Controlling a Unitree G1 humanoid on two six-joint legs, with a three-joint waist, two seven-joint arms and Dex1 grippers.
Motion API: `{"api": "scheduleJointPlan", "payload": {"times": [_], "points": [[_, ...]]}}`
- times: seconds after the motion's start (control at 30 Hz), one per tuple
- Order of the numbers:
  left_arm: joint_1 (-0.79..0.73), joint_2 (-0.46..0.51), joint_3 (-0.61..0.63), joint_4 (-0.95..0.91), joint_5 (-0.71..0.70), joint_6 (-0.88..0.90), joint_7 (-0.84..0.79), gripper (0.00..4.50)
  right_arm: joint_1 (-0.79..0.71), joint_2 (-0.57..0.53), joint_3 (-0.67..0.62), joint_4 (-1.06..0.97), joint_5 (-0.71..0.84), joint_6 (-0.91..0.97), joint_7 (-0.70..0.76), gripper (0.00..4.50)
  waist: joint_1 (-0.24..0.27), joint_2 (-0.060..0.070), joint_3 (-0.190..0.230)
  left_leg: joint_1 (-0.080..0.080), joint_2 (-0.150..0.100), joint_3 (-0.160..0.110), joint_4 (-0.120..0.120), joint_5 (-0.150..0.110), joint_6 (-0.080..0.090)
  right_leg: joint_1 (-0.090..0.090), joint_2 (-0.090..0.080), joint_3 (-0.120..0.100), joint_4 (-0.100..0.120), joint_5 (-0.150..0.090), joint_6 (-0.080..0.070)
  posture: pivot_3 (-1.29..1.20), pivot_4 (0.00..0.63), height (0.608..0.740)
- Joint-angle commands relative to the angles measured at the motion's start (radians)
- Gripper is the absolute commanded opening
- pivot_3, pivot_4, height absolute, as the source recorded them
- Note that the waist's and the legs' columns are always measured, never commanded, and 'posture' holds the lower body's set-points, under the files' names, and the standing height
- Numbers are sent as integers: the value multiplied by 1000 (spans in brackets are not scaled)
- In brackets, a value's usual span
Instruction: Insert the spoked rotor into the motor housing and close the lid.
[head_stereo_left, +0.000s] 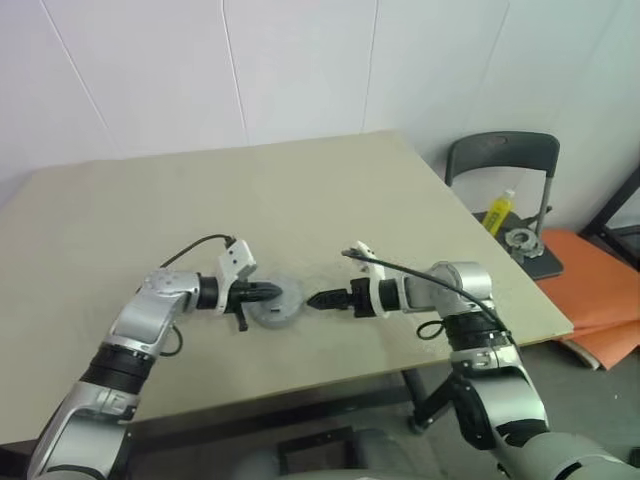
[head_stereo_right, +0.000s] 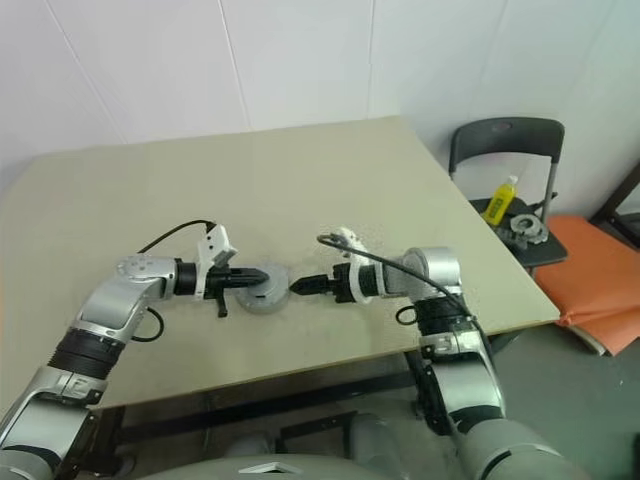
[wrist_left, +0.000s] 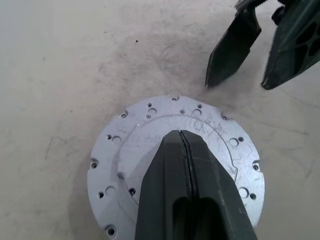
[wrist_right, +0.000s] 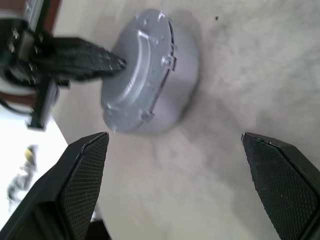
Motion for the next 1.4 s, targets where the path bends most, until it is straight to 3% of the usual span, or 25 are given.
{"api": "scheduleJointPlan", "payload": {"times": [0.03, 0.23, 0.5, 0.6, 1.03, 1.13, 1.4], "points": [[30, 5, -64, 49, 59, 23, -3, 0, -27, 120, -111, 38, 24, 14, -121, 4474, 1, 0, 0, 0, 0, 0, -1, 0, 0, 0, 0, 0, 0, 0, 0, 0, 0, 740], [26, 12, -65, 54, 68, 18, -13, 0, -95, 244, -262, 120, 38, -10, -271, 4474, -4, -1, -1, 1, 2, 0, -2, 0, 0, -1, 0, 0, 0, 0, 0, 0, 0, 740], [15, 16, -67, 65, 82, 4, -23, 0, -183, 284, -382, 243, 146, 28, -328, 4474, -4, 0, -1, 2, 2, -1, -3, 0, 0, 0, -1, 0, 0, 1, -1, 0, 0, 740], [10, 14, -68, 67, 84, -4, -31, 0, -163, 271, -292, 220, 126, 59, -320, 4474, -8, 1, 0, 1, 2, -1, -3, 0, 0, -2, 0, 0, 0, 1, -1, 0, 0, 740], [-3, 49, -84, 99, 122, -58, -61, 0, -224, 286, -384, 329, 185, 100, -327, 4474, -20, 0, 0, 0, 6, -1, -6, 0, 0, -3, 11, 0, 0, -2, -6, 0, 0, 740], [-10, 53, -89, 120, 140, -81, -63, 0, -217, 280, -384, 315, 199, 104, -316, 3913, -24, 1, 0, -1, 6, -1, -6, 0, 0, -3, 11, 0, 0, -2, -6, 0, 0, 740], [-32, 41, -87, 156, 147, -112, -60, 0, -213, 269, -394, 298, 217, 91, -306, 1446, -23, 1, 0, -2, 6, -1, -6, 0, 0, -4, 11, 1, 0, -2, -6, 0, 0, 740]]}}
